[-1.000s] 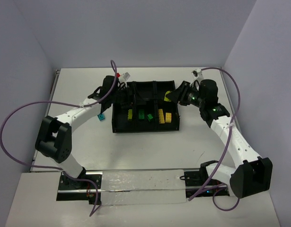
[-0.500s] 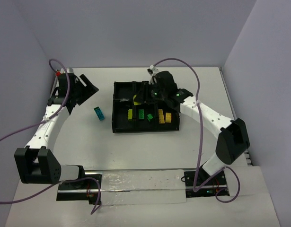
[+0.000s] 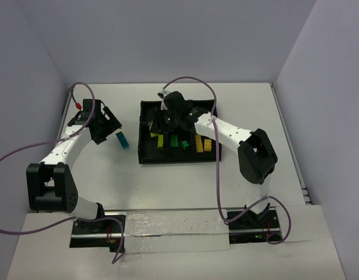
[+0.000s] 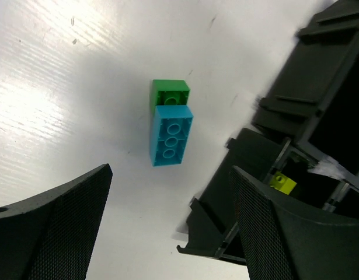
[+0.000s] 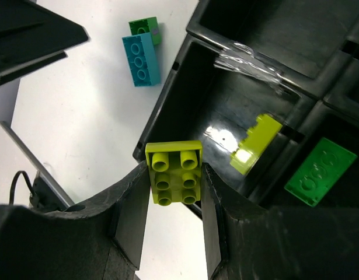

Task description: Sort the legos into containers by color

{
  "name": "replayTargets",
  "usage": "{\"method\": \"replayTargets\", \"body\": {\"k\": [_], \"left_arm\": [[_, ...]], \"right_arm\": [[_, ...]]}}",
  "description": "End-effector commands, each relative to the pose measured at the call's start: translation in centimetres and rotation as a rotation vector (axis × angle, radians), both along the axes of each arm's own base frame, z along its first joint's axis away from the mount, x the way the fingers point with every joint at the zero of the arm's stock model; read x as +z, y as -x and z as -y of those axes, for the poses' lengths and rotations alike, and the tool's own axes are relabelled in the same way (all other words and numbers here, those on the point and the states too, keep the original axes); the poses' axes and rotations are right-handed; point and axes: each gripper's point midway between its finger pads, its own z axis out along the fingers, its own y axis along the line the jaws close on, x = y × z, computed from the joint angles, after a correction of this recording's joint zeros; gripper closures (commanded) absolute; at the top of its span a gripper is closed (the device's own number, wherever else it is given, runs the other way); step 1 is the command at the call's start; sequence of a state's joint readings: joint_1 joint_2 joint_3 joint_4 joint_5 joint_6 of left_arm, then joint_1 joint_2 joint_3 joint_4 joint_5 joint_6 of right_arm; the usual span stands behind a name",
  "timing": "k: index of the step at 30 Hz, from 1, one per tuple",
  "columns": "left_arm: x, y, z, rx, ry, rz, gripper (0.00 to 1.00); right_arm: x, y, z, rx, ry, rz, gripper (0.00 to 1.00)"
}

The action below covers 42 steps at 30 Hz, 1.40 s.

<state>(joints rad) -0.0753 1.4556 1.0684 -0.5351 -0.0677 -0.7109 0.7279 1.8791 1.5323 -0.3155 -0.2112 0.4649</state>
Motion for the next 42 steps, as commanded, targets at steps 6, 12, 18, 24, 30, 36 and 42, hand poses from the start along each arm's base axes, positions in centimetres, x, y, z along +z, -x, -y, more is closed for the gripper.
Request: {"method": "replayTargets", "body": {"k": [6, 12, 18, 24, 30, 36, 42], "left_arm": [[-2.8, -0.7, 0.9, -0.012, -0.008, -0.058, 0.11], [-4.6, -1.0, 2.1, -0.016, -0.021, -0.091, 0.19], [-5.8, -1.9, 2.6, 0.008, -0.094, -0.102, 0.26], [-6.8, -2.2, 2.5, 0.033, -0.16, -0.123, 0.3], [-7.3, -2.7, 2.4, 0.042, -0.187, -0.124, 0.42], [-8.0, -2.9, 2.5, 0.024, -0.194, -0.137, 0.45], [-7.7, -3.0, 2.7, 0.018, -0.187, -0.134, 0.73]], "right_arm": [[0.7, -0.8, -1.8, -0.005, 0.013, 0.029, 0.31], [2.4, -0.1, -0.4, -0.025, 0.005, 0.063, 0.22], [5.0, 1.3, 1.9, -0.058, -0.015, 0.122, 0.22], [6.6, 2.2, 2.8, -0.063, -0.035, 0.149, 0.21], [7.2, 2.4, 3.1, -0.063, -0.043, 0.158, 0.21], [7.2, 2.6, 3.0, -0.058, -0.051, 0.15, 0.21], [7.8, 2.7, 3.4, -0.063, -0.052, 0.162, 0.21]]}}
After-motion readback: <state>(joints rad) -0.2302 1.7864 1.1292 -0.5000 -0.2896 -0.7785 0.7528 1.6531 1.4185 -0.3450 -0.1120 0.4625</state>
